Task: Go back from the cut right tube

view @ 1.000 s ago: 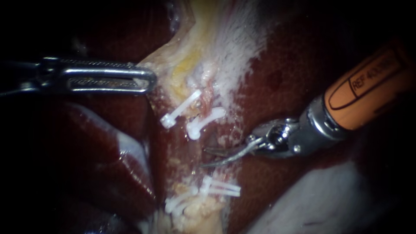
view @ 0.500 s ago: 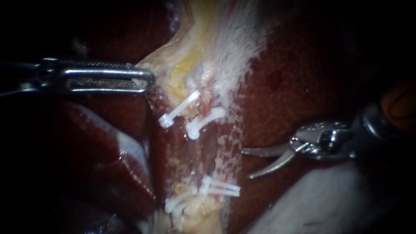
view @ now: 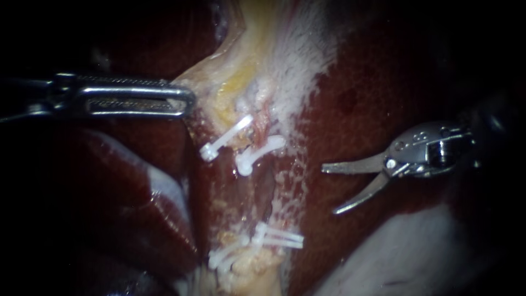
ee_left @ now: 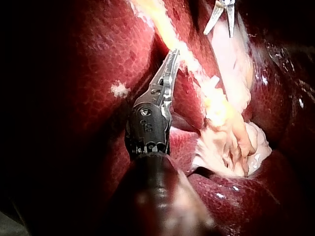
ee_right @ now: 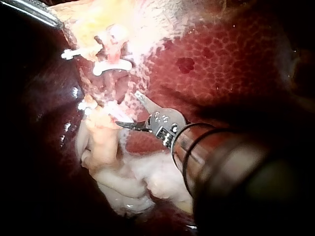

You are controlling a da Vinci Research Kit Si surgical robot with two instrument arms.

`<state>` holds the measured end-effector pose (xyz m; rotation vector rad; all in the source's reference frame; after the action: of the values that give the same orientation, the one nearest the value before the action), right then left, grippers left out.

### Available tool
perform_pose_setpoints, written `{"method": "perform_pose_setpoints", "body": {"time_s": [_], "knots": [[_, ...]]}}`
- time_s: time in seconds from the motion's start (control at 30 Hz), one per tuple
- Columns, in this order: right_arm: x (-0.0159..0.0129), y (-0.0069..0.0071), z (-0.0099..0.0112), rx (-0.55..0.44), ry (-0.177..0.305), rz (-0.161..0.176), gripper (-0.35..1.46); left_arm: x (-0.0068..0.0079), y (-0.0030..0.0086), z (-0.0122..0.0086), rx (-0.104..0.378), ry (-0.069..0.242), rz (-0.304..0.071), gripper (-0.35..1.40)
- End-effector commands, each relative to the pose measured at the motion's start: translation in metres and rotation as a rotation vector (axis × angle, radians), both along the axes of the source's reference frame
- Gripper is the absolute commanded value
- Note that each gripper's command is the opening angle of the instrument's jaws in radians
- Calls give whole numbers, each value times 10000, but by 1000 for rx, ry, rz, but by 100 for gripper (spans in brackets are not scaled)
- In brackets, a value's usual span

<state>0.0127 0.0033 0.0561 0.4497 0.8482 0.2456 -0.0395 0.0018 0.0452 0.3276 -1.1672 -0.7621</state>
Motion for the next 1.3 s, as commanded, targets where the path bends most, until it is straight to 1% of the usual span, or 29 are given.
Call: {"method": "perform_pose_setpoints", "body": {"time_s": [0.03, 0.23, 0.3, 0.47, 0.57, 0.63, 0.73, 1.13, 1.3], "knots": [[0, 0, 0, 1, -1, 3, 143, 0, 0, 1, 0, 2, -1, -25], [1, -2, 0, 0, -2, 4, 143, -2, -1, 10, -6, 13, 7, -23], [1, -2, 0, 0, -2, 4, 143, -2, -2, 14, -1, 18, 9, -23], [1, -3, 0, -1, -2, 4, 143, -3, -4, 36, 20, 36, 15, -23], [1, -4, 0, -1, -2, 4, 143, -8, -12, 54, 49, 55, 30, -23], [0, -4, 0, -1, -2, 4, 143, -13, -20, 66, 65, 61, 41, -23], [0, -4, -1, -1, -1, 3, 145, -19, -26, 75, 78, 67, 54, -23], [-1, -4, -1, -1, -1, 3, 145, -26, -32, 80, 88, 67, 61, -23], [0, -4, 0, -1, -2, 4, 145, -26, -33, 81, 89, 69, 63, -23]]}}
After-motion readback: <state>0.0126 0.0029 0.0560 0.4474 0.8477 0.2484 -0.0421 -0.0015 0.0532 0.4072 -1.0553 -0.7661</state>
